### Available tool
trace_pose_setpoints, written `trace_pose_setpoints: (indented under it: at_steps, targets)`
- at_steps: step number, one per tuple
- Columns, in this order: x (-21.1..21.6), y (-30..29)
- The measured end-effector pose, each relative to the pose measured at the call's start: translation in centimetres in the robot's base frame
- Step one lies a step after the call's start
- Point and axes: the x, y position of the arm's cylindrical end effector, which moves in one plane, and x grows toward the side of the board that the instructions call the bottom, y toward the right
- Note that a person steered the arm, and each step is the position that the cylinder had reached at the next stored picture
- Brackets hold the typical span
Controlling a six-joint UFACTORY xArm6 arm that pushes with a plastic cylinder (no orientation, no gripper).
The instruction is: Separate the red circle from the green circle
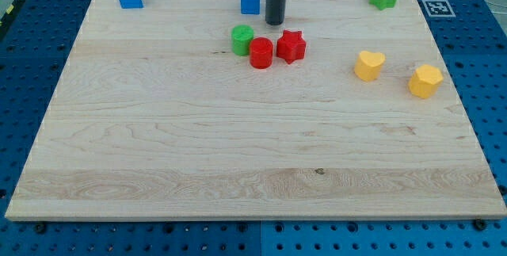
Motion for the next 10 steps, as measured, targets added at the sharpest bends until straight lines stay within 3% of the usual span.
trace_pose_setpoints:
  at_steps: [4, 10]
  targets:
    - [4.0, 0.3]
    - [15.8, -1.4]
